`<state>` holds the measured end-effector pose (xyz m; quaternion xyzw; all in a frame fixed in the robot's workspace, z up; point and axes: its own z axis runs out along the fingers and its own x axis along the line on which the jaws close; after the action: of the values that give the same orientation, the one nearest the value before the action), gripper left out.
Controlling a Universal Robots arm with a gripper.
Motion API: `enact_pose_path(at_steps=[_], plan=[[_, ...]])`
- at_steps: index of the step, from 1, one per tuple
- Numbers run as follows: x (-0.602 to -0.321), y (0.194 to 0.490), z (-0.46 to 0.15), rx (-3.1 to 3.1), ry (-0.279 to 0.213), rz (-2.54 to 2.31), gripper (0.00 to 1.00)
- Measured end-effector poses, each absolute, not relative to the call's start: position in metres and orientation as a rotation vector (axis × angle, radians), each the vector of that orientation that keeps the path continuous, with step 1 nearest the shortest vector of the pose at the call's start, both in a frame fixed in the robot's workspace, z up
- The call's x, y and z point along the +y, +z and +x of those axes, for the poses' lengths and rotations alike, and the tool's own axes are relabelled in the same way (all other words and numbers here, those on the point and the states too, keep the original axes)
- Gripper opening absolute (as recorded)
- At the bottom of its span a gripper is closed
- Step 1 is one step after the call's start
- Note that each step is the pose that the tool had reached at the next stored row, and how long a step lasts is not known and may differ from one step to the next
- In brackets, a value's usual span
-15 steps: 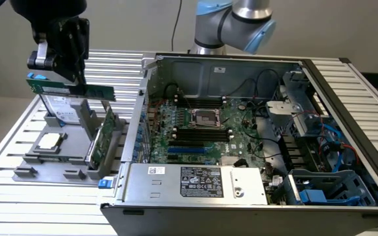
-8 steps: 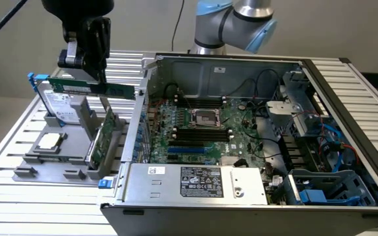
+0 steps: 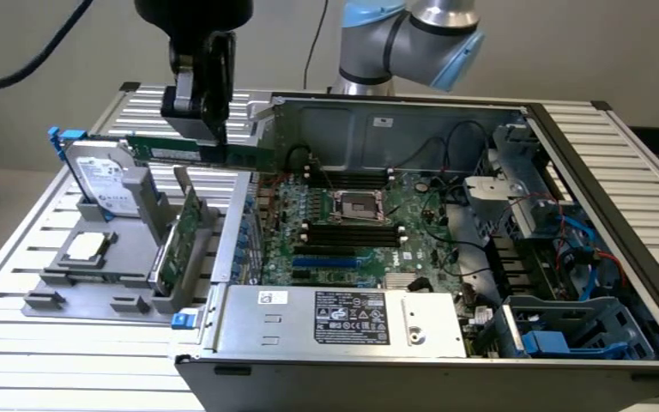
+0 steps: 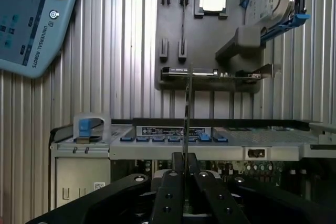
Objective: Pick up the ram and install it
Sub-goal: 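Pick up the ram and move it above insertion slot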
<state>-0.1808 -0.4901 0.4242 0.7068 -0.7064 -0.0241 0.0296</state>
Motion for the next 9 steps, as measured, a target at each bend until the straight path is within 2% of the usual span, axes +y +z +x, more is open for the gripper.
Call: enact_pose_path(at_steps=[9], plan=[[-0.489, 0.424, -0.14, -2.185, -0.091, 2.188, 0.14]])
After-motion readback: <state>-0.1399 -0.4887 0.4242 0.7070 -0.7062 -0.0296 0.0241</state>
